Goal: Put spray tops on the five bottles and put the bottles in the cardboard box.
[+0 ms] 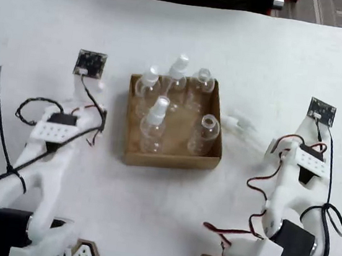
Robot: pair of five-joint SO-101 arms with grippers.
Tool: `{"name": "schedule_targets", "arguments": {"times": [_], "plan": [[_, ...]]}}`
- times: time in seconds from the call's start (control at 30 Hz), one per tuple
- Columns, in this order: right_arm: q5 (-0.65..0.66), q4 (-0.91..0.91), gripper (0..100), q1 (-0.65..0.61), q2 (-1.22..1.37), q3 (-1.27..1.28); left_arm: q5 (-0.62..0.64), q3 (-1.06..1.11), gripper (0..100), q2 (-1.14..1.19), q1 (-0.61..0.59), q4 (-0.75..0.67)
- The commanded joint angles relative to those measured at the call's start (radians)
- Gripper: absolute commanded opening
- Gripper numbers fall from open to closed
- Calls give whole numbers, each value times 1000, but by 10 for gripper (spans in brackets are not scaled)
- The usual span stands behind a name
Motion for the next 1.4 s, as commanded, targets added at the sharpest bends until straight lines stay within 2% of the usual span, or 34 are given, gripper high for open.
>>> {"name": "schedule_targets", "arguments": {"times": [0.0, 0.13, 0.23, 0.4, 0.5, 0.8, 1.3, 1.37], "plan": [[-9, 4, 15, -2, -15, -57, 43, -64, 24, 2, -7, 28], [-6, 48, 123, -59, -13, -175, 43, -46, 24, 2, -10, -23], [6, 145, 152, -108, -4, -322, 43, -28, 24, 2, -10, -66], [249, 326, 151, -225, 76, -549, 44, -23, 24, 2, -5, -74], [321, 381, 152, -266, 180, -651, 44, -25, 24, 2, -5, -74], [333, 397, 152, -294, 417, -839, 44, -26, 24, 2, -5, -78], [336, 397, 152, -369, 472, -855, 44, -28, 24, 2, -5, -80], [377, 397, 152, -367, 487, -853, 44, -28, 24, 2, -5, -80]]}}
